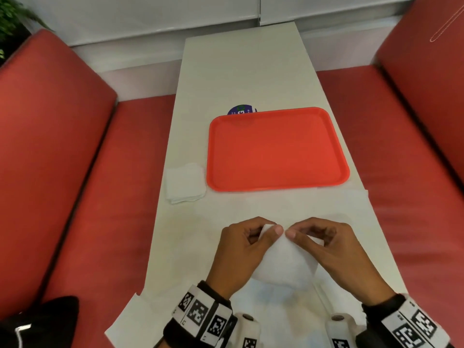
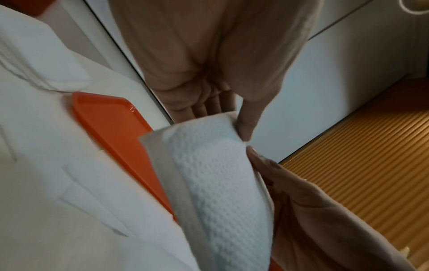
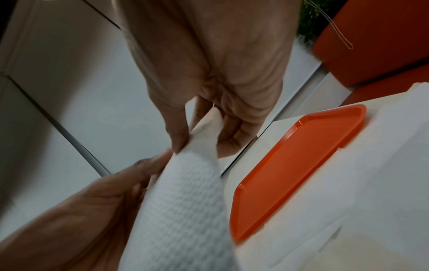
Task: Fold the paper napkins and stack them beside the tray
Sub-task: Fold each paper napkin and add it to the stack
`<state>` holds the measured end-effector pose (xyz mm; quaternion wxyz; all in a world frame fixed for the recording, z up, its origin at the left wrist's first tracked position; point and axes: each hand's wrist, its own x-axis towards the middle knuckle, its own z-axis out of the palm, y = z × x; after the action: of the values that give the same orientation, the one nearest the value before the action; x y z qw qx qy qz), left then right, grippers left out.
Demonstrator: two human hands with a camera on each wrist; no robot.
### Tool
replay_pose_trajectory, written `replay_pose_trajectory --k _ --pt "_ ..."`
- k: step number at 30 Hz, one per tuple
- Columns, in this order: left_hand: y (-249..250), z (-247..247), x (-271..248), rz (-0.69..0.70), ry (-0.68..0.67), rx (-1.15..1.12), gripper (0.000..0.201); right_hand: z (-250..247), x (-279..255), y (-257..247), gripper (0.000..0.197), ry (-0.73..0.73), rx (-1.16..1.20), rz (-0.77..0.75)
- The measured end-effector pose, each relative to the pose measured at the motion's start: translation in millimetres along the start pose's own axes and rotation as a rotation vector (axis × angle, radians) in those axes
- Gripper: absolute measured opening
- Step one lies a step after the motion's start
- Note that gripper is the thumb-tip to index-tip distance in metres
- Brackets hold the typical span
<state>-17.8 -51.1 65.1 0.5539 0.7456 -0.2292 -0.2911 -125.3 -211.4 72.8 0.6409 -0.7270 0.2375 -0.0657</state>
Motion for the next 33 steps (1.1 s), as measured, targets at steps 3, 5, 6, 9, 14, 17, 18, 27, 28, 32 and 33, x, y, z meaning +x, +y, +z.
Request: replay_pose_trajectory --k 3,5,6,9,14,17,18,27,28,32,33 --pt "-6.2 -22.4 1.6 0.013 0.006 0.001 0.019 13.3 5.3 -7.5 0.010 -0.025 0.031 0.019" --pt "-9.7 -41.1 3.3 0.018 0.002 -0.032 0.021 19.1 10.6 -15.4 0.010 -0.030 0.076 0.034" --pt "-12.0 -51.2 4.2 0.019 0.001 -0.063 0.024 20.6 13.5 -18.7 0.010 -0.017 0.080 0.032" --pt "-19.7 -83.4 8.7 -0.013 0.053 -0.170 0.034 25.4 26.3 -22.3 0.008 0.120 0.118 0.022" --pt "-30.1 -113.1 16.9 -0.038 0.035 -0.180 0.029 69.9 41.6 -21.7 0.045 -0.067 0.175 0.130" --pt "-36.4 -119.0 22.2 -0.077 0.020 -0.217 0.030 99.3 52.7 -20.0 0.023 -0.046 0.169 0.174" --pt "-39.9 -122.5 23.2 -0.100 0.010 -0.233 0.032 104.2 56.8 -19.0 0.018 -0.002 0.173 0.176" --pt "-83.1 -180.6 78.0 -0.267 0.325 -0.239 0.033 114.6 88.2 -12.3 0.013 0.185 0.176 0.170" --pt "-91.0 -189.7 90.9 -0.278 0.387 -0.207 0.029 111.9 86.7 -9.9 0.013 0.204 0.174 0.172" --pt "-120.9 -214.9 129.4 -0.309 0.509 0.051 0.027 96.6 68.4 6.5 0.010 0.273 0.116 0.222" --pt "-126.5 -216.7 134.3 -0.333 0.527 0.147 0.026 93.1 62.3 12.0 0.009 0.290 0.087 0.239"
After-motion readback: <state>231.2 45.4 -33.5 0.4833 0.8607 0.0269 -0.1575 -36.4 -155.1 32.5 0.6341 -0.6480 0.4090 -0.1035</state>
